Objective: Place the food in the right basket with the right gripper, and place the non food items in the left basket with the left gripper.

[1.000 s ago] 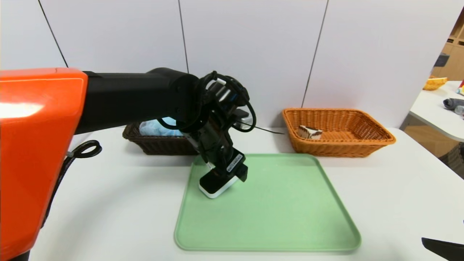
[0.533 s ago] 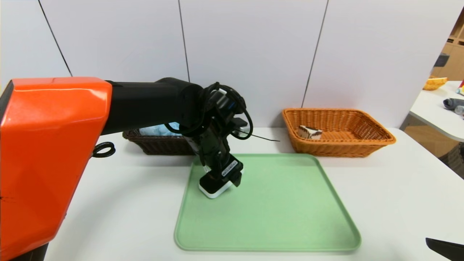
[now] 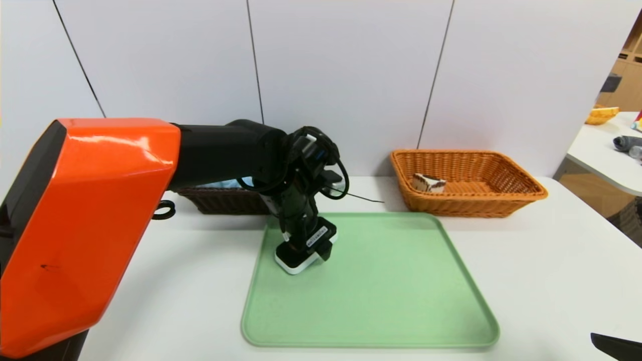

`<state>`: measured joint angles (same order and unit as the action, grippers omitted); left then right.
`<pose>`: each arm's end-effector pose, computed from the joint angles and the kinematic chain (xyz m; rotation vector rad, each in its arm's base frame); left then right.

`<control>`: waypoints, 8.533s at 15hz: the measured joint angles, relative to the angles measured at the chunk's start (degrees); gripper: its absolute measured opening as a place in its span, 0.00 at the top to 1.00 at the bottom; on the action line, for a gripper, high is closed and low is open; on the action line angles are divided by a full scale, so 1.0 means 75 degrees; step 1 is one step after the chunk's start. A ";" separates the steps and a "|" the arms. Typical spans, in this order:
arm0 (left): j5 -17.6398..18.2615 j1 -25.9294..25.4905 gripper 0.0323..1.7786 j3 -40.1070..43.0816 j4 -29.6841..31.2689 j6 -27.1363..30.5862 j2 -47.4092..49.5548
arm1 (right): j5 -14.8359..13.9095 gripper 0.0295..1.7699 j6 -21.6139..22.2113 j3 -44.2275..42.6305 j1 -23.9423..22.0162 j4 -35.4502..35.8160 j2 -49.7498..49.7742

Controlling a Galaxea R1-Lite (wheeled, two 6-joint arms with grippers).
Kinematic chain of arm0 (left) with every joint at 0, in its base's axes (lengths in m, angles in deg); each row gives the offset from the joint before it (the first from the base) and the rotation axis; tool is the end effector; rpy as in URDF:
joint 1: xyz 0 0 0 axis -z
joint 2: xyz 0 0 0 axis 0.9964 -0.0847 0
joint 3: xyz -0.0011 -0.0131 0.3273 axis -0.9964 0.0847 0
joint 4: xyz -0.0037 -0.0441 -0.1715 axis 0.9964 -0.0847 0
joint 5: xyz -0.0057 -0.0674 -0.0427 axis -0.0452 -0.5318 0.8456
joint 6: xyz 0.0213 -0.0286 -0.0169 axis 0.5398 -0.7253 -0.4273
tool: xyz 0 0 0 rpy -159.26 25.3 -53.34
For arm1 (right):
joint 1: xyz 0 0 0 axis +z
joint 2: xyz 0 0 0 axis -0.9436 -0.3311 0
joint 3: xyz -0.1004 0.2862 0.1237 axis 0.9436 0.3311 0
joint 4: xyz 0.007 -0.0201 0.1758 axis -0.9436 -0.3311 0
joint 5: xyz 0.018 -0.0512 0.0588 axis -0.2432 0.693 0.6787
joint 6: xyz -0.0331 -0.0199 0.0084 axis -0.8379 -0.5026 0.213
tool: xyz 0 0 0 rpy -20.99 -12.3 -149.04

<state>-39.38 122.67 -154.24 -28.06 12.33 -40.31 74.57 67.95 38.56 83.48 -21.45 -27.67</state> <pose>0.3442 -0.2623 0.1819 0.5657 0.9723 -0.6624 0.0478 0.0119 0.2243 -0.0542 0.7056 0.2323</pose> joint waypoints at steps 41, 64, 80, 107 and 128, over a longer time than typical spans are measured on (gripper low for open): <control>-0.0982 0.0548 0.54 -0.0093 0.2076 -0.2055 0.1577 | 0.0007 0.04 -0.0011 0.0327 0.0003 -0.0008 0.0478; -0.1768 -0.1783 0.35 -0.0041 0.4432 -0.2323 0.0702 | -0.0015 0.04 -0.0046 0.0566 0.0059 0.0010 0.0600; -0.2305 -0.1812 0.08 0.4645 0.2029 -0.2627 0.5660 | -0.0512 0.04 -0.0158 0.0195 0.0073 0.0506 -0.0163; -0.2414 -0.4363 0.05 1.0898 0.3009 -0.2043 1.4843 | -0.0800 0.04 -0.0569 0.0536 -0.1092 -0.0775 0.3433; -0.1422 -0.5096 0.05 1.3164 0.6012 -0.1221 1.7020 | -0.0070 0.04 -0.1525 0.2812 -0.1699 0.2238 0.6651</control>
<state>-50.05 84.46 -55.51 17.03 3.17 87.34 74.05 56.51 59.65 70.74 -4.66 22.22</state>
